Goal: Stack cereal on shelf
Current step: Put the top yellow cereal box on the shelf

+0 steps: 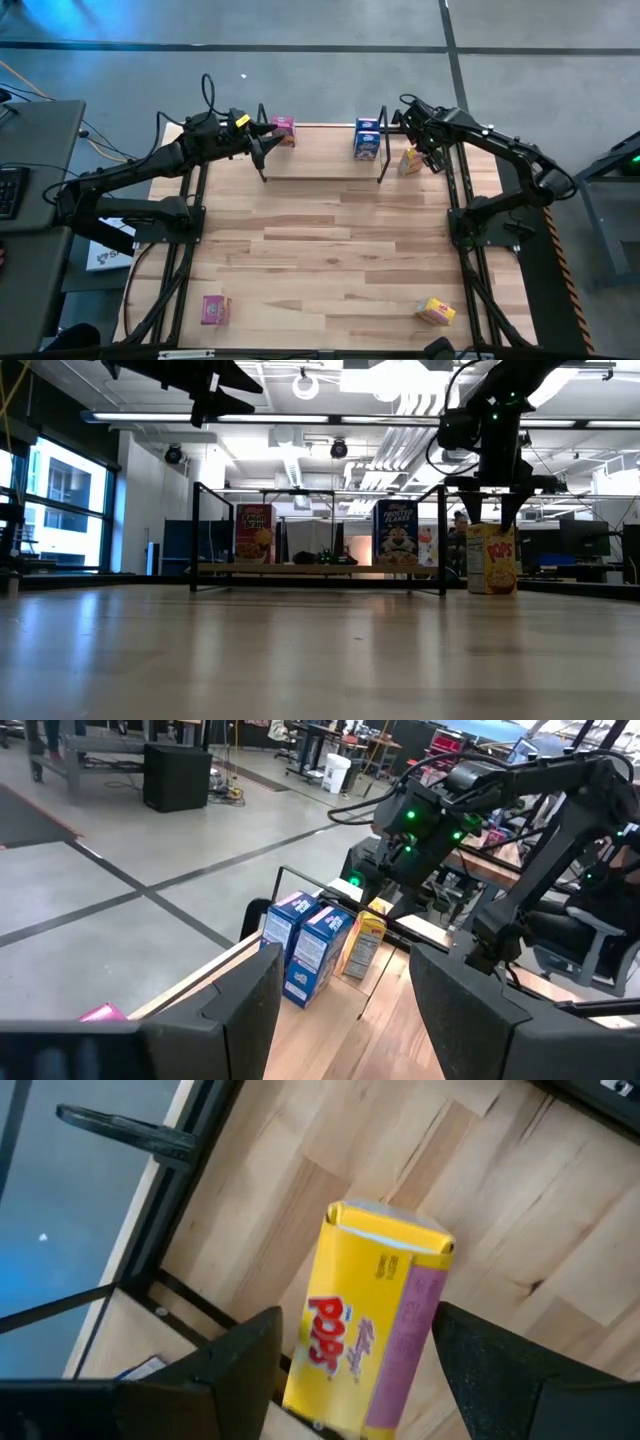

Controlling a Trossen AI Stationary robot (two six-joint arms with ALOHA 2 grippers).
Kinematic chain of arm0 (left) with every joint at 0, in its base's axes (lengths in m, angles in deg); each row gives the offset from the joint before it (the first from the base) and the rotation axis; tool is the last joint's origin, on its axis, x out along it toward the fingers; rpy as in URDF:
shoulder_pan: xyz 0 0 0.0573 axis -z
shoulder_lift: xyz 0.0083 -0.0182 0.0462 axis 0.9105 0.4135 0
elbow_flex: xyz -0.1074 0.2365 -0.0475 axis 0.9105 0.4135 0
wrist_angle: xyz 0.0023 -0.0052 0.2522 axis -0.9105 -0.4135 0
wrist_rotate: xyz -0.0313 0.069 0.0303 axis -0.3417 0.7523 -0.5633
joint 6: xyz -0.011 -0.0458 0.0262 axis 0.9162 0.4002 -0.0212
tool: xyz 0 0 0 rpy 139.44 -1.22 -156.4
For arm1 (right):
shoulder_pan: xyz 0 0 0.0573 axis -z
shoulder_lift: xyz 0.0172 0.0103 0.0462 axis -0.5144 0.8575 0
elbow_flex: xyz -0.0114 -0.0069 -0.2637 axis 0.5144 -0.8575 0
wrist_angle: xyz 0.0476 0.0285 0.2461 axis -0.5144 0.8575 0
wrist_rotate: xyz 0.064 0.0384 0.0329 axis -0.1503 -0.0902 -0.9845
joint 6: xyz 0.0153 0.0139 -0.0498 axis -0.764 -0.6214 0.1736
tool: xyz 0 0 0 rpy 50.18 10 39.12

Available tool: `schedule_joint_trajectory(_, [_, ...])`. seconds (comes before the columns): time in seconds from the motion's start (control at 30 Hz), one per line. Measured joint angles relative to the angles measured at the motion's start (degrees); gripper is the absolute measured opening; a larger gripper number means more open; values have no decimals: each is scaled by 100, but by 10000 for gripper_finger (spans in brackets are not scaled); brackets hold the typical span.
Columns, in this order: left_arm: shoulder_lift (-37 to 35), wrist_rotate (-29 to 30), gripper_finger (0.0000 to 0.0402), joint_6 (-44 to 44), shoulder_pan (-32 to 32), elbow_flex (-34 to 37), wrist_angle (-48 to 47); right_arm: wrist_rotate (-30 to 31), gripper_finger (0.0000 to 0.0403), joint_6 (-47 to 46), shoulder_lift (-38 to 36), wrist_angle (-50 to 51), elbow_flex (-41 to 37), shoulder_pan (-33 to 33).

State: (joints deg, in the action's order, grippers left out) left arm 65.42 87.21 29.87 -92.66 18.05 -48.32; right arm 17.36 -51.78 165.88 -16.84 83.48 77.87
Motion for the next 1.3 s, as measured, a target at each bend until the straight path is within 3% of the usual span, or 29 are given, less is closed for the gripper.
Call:
schedule_joint_trajectory(0.63, [0,1,209,9,0,0,-362,-3,249,174,562,-6,0,87])
schedule_joint_trajectory(1.03, [0,7,209,31,0,0,-363,-40,141,985,562,34,0,300])
schedule_joint_trajectory(1.3, [0,50,209,98,2,0,-361,-314,110,2929,178,209,0,522])
